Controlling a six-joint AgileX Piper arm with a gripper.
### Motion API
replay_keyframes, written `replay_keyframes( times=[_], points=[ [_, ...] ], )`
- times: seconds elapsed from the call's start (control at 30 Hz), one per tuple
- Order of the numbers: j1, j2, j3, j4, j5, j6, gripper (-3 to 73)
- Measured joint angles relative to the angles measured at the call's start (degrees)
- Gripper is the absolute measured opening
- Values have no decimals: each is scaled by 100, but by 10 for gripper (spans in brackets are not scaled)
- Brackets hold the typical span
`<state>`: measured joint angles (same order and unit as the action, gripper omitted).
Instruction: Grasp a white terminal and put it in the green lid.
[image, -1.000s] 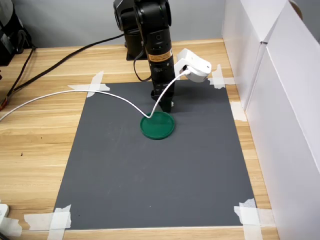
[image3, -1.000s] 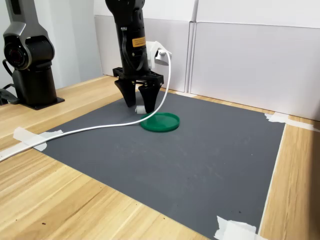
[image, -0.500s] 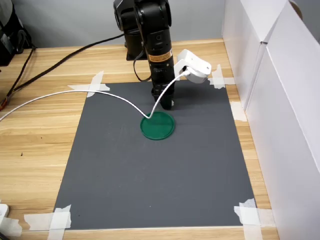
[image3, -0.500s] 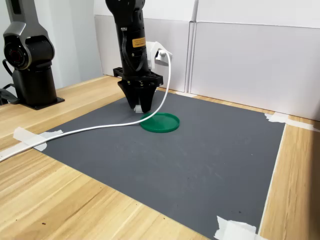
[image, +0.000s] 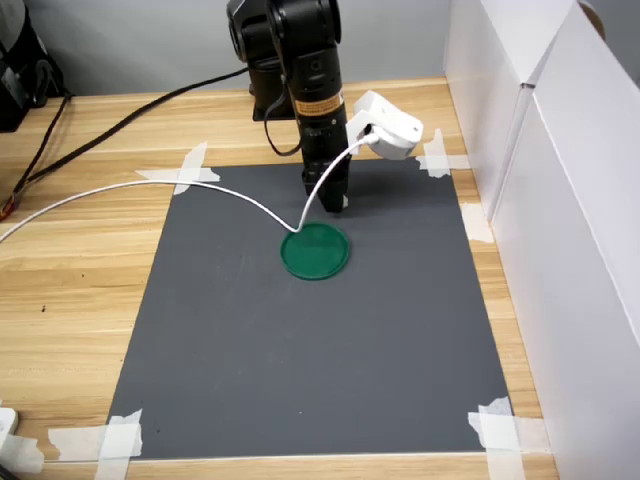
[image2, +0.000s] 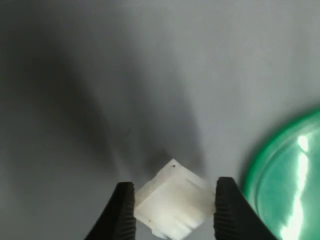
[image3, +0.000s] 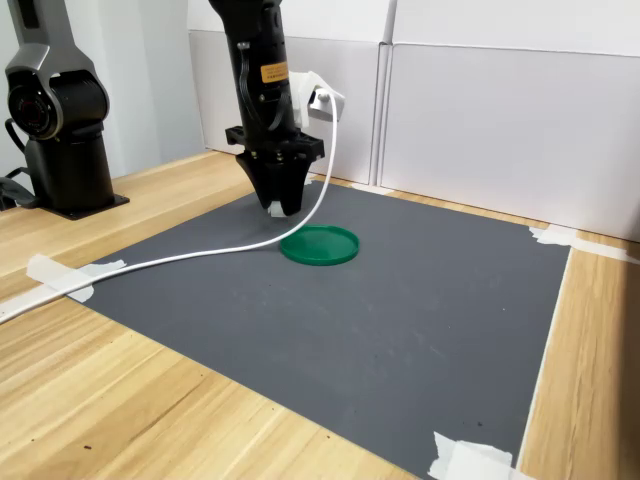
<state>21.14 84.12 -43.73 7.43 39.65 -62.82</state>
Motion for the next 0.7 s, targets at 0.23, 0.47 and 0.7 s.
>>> replay_keyframes(
  times=[0.23,0.47,0.7],
  points=[
    [0,-514,-670,-2,707,314,369],
    [0,-528,-1425,-145,1212,704,369],
    [0,-363,-1681,-600,1315,1263,369]
  ],
)
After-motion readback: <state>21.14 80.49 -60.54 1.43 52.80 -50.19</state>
